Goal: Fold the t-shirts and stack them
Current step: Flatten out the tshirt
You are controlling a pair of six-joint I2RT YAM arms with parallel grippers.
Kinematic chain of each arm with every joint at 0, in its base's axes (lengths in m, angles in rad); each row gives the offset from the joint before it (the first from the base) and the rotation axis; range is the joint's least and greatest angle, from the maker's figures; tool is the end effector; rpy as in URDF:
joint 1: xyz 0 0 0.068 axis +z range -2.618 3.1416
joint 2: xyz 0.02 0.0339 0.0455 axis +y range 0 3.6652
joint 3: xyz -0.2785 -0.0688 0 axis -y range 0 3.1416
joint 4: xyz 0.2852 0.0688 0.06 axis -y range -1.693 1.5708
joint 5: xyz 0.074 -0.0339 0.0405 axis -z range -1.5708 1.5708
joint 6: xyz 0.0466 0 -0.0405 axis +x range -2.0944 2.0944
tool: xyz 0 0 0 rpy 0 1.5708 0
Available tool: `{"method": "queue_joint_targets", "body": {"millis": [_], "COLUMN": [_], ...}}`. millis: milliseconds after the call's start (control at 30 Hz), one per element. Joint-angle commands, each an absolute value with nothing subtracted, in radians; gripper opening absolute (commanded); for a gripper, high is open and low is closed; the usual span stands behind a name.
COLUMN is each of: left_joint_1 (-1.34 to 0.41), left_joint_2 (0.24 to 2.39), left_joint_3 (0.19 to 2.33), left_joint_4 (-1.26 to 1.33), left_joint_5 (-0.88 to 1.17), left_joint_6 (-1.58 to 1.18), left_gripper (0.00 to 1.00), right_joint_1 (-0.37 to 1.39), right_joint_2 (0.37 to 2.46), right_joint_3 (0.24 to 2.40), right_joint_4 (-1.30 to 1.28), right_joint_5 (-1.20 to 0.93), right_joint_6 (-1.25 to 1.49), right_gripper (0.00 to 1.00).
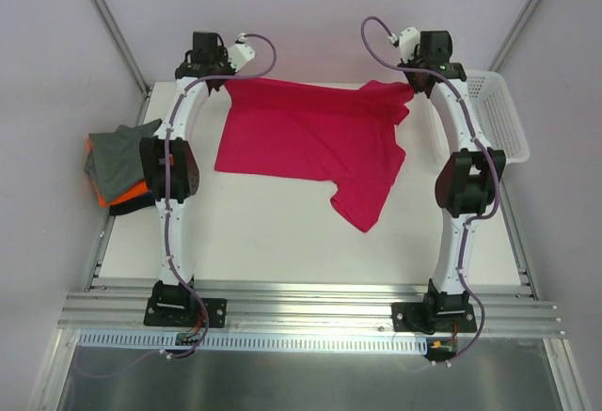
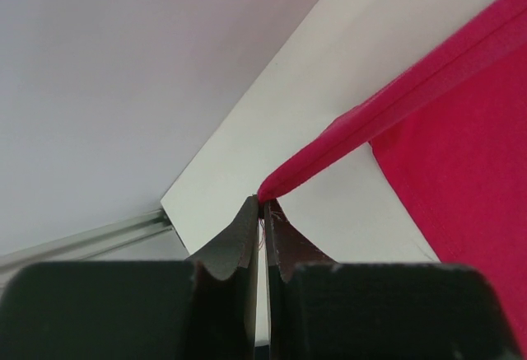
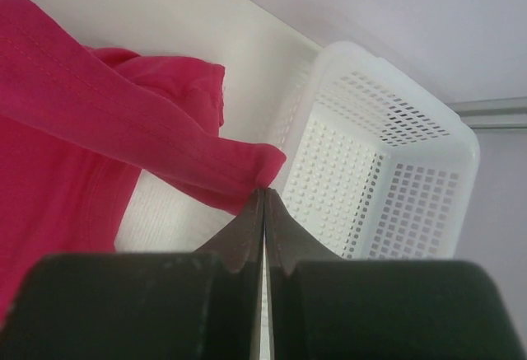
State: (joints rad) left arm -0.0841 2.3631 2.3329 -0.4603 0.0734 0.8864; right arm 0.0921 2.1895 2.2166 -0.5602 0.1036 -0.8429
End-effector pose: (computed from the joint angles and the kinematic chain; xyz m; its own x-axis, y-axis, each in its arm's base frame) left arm 0.6090 -0.0548 0.3037 -0.1819 0.7908 -0.5844 0.4574 0.5942 0.6616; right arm 0.5667 0.0475 0.3469 -0.3346 -0.7766 -0.5337 -0.3797 0.6295 -0.6779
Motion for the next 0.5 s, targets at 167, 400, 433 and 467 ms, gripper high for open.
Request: {"method": "queue_joint_targets", "body": {"millis": [167, 400, 433, 467], "left_joint_1": [-0.041, -0.035, -0.037, -0.04], "left_joint_2": [2.339, 2.301, 2.298, 2.298], "left_joint_3": [2.313, 2.206, 2.186, 2.175], "left_joint_4": [-0.433, -0.434, -0.436, -0.436], "left_joint_5": [0.057, 0.106, 0.115, 0.118], "left_joint_6": [0.87, 0.879, 0.884, 0.891], "left_gripper": [0.0, 0.0, 0.0, 0.0], "right_joint_1": [0.124, 0.127, 0.127, 0.127], "right_joint_2": [2.154, 2.186, 2.194, 2.201], "right_joint_3": [2.171, 2.155, 2.158, 2.161], "right_joint_4": [-0.583, -0.598, -0.6, -0.603], "right_joint_5": [0.109, 0.113, 0.112, 0.113], "right_joint_6": [-0.816, -0.815, -0.815, -0.813], "right_gripper": [0.0, 0.0, 0.01, 0.0]}}
